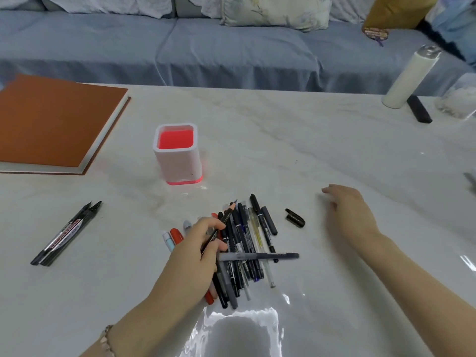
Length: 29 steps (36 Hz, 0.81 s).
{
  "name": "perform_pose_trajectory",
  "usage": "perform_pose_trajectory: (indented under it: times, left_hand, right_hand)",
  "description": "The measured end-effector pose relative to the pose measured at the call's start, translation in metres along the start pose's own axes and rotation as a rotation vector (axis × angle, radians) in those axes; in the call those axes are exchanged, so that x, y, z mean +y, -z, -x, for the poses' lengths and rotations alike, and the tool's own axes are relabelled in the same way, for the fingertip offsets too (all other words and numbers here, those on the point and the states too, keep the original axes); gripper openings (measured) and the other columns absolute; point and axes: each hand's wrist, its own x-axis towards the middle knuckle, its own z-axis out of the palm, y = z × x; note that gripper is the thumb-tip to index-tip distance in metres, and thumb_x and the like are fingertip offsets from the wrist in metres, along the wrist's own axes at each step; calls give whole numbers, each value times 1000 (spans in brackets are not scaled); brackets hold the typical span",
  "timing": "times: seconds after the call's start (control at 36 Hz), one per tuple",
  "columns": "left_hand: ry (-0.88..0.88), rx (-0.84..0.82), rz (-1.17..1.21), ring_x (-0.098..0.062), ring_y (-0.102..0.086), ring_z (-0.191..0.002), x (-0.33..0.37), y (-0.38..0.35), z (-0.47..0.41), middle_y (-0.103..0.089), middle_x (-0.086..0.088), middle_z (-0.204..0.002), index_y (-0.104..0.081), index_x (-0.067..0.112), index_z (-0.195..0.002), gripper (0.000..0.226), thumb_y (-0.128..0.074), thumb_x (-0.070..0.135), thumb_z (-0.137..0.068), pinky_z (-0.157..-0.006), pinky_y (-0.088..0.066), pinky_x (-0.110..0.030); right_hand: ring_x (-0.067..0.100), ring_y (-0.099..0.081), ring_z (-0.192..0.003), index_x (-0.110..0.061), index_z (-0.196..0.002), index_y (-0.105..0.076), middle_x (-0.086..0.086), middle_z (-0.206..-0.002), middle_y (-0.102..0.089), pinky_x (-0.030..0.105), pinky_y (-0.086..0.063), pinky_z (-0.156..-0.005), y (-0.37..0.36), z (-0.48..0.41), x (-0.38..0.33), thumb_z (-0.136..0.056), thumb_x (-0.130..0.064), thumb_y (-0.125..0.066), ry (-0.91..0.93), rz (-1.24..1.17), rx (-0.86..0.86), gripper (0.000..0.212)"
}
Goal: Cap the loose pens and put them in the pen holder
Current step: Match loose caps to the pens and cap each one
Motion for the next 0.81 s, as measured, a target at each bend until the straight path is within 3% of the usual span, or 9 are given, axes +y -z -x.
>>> perform_pose_trajectory:
  times: [0.19, 0.25, 0.36, 0.42, 0.5, 0.58, 0.67, 0.81]
  left_hand:
    - [-15, -5, -8, -17, -46, -53, 3, -3, -2, -67, 8, -81, -43, 47, -95, 32, -43, 15, -93, -50, -42, -23]
    - [-9, -3, 9, -16, -46, -53, 4, -3, -1, -68, 8, -81, -43, 47, -97, 33, -43, 14, -93, -51, -44, -24]
    - [15, 12, 98, -6, -48, -49, 5, 0, 1, -69, 8, -76, -50, 40, -102, 30, -47, 13, -91, -56, -46, -25]
    - [5, 24, 137, 1, -53, -49, 6, 2, 3, -70, 9, -73, -54, 36, -100, 25, -50, 13, -91, -60, -42, -21]
    - [-21, 18, 209, -10, -57, -48, 7, 4, 7, -71, 7, -70, -58, 29, -100, 20, -52, 13, -90, -57, -42, -19]
    - [-30, 24, 297, -12, -49, -40, 8, 6, 13, -70, 3, -67, -60, 24, -100, 19, -53, 10, -89, -44, -40, -14]
    - [-43, 2, 343, -26, -54, -45, 8, 9, 19, -70, 0, -70, -61, 27, -99, 19, -54, 12, -88, -45, -41, -15]
    - [-37, -18, 322, -26, -63, -55, 5, 14, 27, -71, 1, -72, -62, 33, -96, 22, -54, 15, -88, -53, -43, -18]
  right_hand:
    - [28, -47, -112, -11, -114, -59, 9, -117, -57, 34, -39, -85, -1, -7, 6, -92, -7, -38, -33, 106, 6, 30]
    - [29, -50, -107, -7, -115, -58, 12, -113, -58, 34, -40, -87, 0, -1, -1, -92, -8, -40, -35, 44, 3, 29]
    - [23, -59, -91, -5, -110, -62, 9, -101, -64, 29, -45, -89, 5, 20, -32, -88, -10, -54, -20, -301, 27, 24]
    - [18, -64, -80, -8, -101, -67, 6, -92, -67, 22, -51, -82, 12, 34, -53, -84, -8, -59, -59, -592, 9, 18]
    - [10, -66, -64, -13, -86, -66, 2, -80, -68, 11, -54, -69, 20, 54, -81, -84, -4, -60, -127, -1106, -93, 10]
    - [9, -69, -69, -9, -90, -61, 5, -74, -71, 17, -57, -69, 22, 68, -100, -87, -7, -55, -191, -1465, -175, 8]
    - [11, -70, -74, -9, -94, -59, 4, -75, -74, 19, -57, -70, 20, 75, -113, -88, -11, -52, -226, -1594, -202, 9]
    - [12, -71, -81, -11, -95, -59, 3, -80, -75, 20, -57, -72, 11, 83, -126, -86, -14, -53, -255, -1632, -214, 11]
